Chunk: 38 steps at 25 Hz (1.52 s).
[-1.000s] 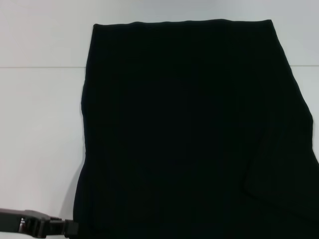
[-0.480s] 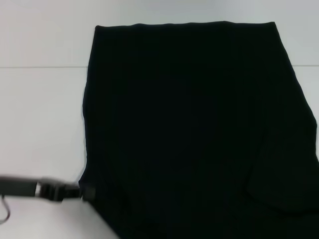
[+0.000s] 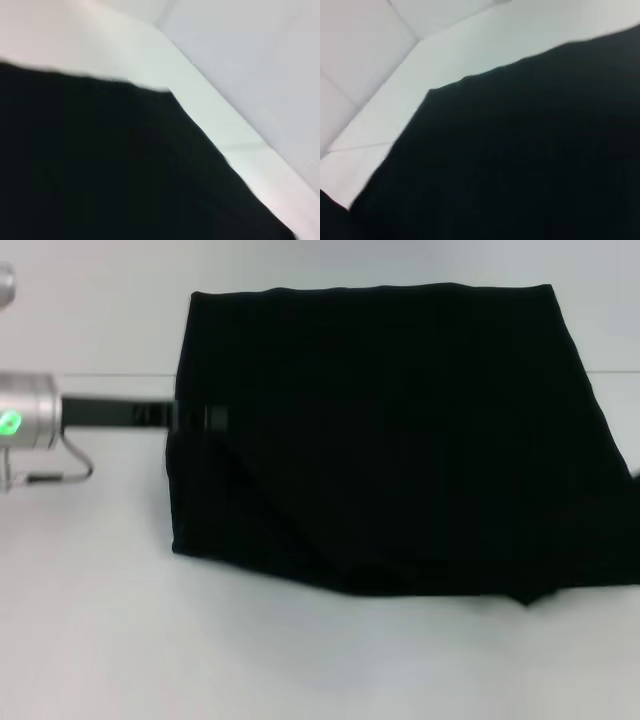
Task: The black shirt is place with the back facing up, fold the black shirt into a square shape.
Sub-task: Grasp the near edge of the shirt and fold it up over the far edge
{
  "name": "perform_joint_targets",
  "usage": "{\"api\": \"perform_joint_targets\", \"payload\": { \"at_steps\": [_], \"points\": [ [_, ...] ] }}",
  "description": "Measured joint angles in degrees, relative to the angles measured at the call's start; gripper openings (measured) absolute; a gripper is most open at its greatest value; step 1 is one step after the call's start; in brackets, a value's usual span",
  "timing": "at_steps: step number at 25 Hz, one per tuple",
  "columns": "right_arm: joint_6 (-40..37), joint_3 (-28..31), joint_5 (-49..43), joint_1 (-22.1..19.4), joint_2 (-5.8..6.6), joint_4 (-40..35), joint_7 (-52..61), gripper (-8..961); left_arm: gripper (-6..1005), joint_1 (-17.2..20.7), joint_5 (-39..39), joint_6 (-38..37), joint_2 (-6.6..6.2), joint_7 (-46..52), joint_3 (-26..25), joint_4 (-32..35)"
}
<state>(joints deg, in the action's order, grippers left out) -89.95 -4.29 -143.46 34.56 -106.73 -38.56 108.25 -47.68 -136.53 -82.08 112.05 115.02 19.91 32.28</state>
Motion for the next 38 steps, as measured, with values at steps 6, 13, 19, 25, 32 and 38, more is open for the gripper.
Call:
{"api": "perform_joint_targets", "payload": {
  "at_steps": [6, 13, 19, 25, 32, 38],
  "points": [
    [16.23, -7.09, 1.56, 7.06, 0.21, 6.31, 0.74, 38, 49, -4.22, 3.0, 18.41, 0.35, -0.85, 0.36, -3.94],
    [36.29, -12.6, 5.46, 13.76, -0.38, 13.49, -0.33, 38, 52, -7.66, 7.51, 32.45, 1.54, -6.68, 0.4, -10.35],
    [45.0, -16.16, 7.2, 16.39, -1.24, 17.42, -0.78, 39, 55, -9.21, 8.54, 39.97, 3.64, -11.18, 0.41, -12.36],
    [51.5, -16.85, 9.51, 16.04, -3.73, 20.39, -5.71, 39, 57, -8.94, 8.84, 46.17, 6.54, -15.27, 0.39, -13.1],
    [55.76, -17.05, 11.44, 15.19, -6.06, 20.79, -7.63, 39, 60, -8.87, 8.84, 48.88, 8.21, -16.7, 0.42, -13.17],
    [55.03, -17.07, 11.54, 14.54, -6.38, 19.39, -7.69, 139, 168, -8.76, 8.79, 49.25, 8.26, -16.88, 1.51, -13.21]
  ]
}}
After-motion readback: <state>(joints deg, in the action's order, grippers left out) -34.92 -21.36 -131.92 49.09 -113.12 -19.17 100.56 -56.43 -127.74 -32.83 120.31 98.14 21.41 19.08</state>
